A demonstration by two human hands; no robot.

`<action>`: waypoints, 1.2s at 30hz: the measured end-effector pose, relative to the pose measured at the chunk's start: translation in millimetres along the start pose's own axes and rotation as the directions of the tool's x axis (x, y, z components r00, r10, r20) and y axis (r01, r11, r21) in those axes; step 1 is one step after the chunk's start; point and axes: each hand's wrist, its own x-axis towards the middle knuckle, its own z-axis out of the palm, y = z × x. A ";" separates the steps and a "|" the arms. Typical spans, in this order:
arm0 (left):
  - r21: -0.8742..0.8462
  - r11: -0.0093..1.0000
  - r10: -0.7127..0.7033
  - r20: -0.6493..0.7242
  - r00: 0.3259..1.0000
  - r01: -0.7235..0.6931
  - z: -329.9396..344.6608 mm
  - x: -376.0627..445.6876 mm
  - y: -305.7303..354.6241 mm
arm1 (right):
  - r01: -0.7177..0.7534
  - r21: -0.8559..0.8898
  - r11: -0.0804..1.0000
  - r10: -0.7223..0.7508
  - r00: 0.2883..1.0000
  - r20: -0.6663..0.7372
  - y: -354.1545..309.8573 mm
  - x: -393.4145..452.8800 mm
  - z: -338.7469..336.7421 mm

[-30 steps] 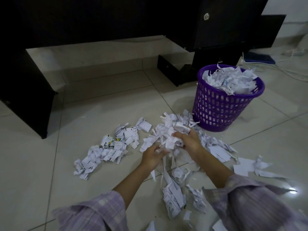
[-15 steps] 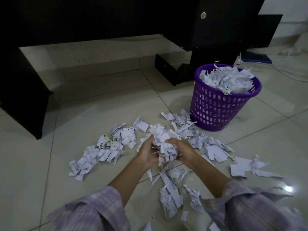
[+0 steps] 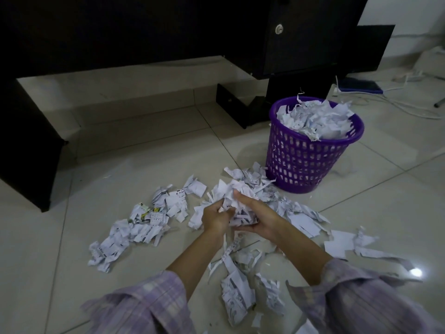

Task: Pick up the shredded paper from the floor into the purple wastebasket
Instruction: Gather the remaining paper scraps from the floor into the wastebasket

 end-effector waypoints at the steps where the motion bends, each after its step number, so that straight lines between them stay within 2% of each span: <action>1: 0.013 1.000 0.014 0.001 1.000 -0.014 6.1 -0.3 2.5 | 0.011 0.002 1.000 -0.011 1.000 -0.023 -3.2 1.0 -0.7; 6: 0.077 0.988 0.128 0.064 0.990 -0.133 29.3 1.8 22.2 | 0.104 -0.013 0.995 -0.104 0.980 -0.171 -30.5 1.9 -13.8; 10: 0.049 0.990 0.125 0.160 0.979 -0.134 51.7 1.5 53.9 | 0.243 -0.006 0.970 -0.239 0.948 -0.211 -59.8 -5.3 -25.5; 12: 0.011 0.992 0.123 0.214 0.969 -0.128 60.2 1.2 72.2 | 0.294 -0.046 0.955 -0.297 0.928 -0.225 -77.2 -9.9 -29.7; 16: -0.047 0.976 0.216 0.294 0.931 -0.212 78.5 2.4 114.6 | 0.408 -0.178 0.895 -0.441 0.869 -0.224 -125.6 -16.5 -41.7; 19: 0.006 0.953 0.287 0.315 0.905 -0.304 95.6 5.9 142.0 | 0.461 -0.254 0.850 -0.520 0.812 -0.265 -164.8 -21.2 -53.6; 21: -0.008 0.944 0.314 0.335 0.888 -0.331 108.2 12.5 159.8 | 0.484 -0.365 0.795 -0.594 0.741 -0.313 -189.3 -22.0 -64.5; 24: -0.002 0.928 0.350 0.348 0.869 -0.373 129.2 24.9 181.9 | 0.443 -0.659 0.607 -0.755 0.581 -0.304 -219.2 -25.5 -83.5; 26: 0.102 0.893 0.377 0.364 0.852 -0.439 140.9 32.9 191.6 | 0.353 -0.807 0.473 -0.827 0.494 -0.268 -231.0 -24.1 -98.1; 28: 0.281 0.774 0.437 0.412 0.800 -0.567 152.0 42.3 195.9 | 0.253 -0.902 0.351 -0.873 0.436 -0.217 -237.0 -17.0 -114.5; 30: 0.442 0.586 0.498 0.465 0.732 -0.679 162.7 54.1 195.2 | 0.189 -0.950 0.250 -0.898 0.411 -0.155 -237.8 -4.2 -130.9; 33: 0.621 0.325 0.498 0.529 0.687 -0.713 174.1 67.7 191.3 | 0.058 -0.989 0.133 -0.871 0.483 -0.088 -232.6 19.5 -149.5; 36: 0.707 0.167 0.466 0.558 0.687 -0.687 175.1 77.1 185.2 | -0.020 -0.999 0.028 -0.811 0.584 -0.034 -224.0 40.9 -157.8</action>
